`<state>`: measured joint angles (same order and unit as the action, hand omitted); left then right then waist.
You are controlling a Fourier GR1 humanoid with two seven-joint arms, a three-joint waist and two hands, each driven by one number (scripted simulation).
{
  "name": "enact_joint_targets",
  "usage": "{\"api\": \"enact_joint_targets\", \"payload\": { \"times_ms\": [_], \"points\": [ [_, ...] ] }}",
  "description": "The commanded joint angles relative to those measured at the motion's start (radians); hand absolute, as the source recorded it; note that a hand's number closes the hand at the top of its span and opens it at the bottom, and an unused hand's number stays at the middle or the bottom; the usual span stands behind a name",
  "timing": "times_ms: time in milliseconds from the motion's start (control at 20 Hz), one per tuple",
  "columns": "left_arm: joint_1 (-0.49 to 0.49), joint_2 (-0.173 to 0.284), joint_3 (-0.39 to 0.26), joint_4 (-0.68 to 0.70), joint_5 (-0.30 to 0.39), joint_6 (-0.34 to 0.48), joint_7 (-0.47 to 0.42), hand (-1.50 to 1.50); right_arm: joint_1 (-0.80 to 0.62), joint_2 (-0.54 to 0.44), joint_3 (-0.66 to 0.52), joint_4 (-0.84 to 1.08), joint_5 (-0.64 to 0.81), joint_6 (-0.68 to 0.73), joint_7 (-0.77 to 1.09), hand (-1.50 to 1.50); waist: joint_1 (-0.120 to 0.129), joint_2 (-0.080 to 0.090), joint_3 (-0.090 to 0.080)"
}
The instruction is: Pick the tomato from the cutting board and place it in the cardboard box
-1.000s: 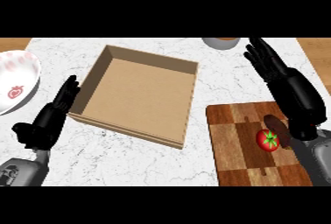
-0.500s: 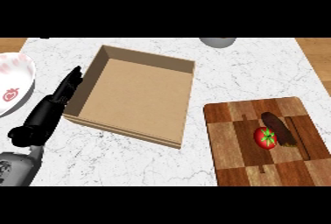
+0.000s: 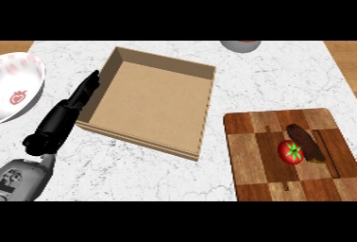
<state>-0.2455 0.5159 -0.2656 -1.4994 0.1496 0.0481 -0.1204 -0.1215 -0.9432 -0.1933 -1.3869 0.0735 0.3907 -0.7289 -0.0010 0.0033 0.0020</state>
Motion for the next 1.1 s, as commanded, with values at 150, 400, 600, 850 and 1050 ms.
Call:
{"api": "enact_joint_targets", "payload": {
  "times_ms": [150,400,600,850,1050],
  "points": [
    [-0.025,0.014,0.031,-0.012,0.011,-0.033,0.026,0.00,0.015,-0.122,0.132,-0.162,0.242,-0.005,0.064,-1.50,0.004,-0.004,-0.003],
    [0.005,-0.026,0.021,-0.001,-0.025,-0.013,0.008,0.00,0.089,-0.113,0.208,-0.368,0.336,0.026,0.199,-1.50,-0.011,-0.007,-0.003],
    [0.002,-0.051,0.016,-0.012,-0.046,-0.003,0.040,0.00,0.124,-0.108,0.229,-0.511,0.423,0.043,0.368,-1.50,-0.013,-0.006,-0.003],
    [0.050,-0.068,0.026,-0.037,-0.084,-0.012,0.001,0.00,0.134,-0.028,0.291,-0.612,0.502,0.114,0.545,-1.50,-0.001,-0.004,-0.003],
    [0.039,-0.066,0.074,-0.058,-0.073,-0.053,0.044,0.00,0.154,0.018,0.287,-0.604,0.543,0.172,0.569,-1.50,0.002,-0.004,-0.002]
  ]
}}
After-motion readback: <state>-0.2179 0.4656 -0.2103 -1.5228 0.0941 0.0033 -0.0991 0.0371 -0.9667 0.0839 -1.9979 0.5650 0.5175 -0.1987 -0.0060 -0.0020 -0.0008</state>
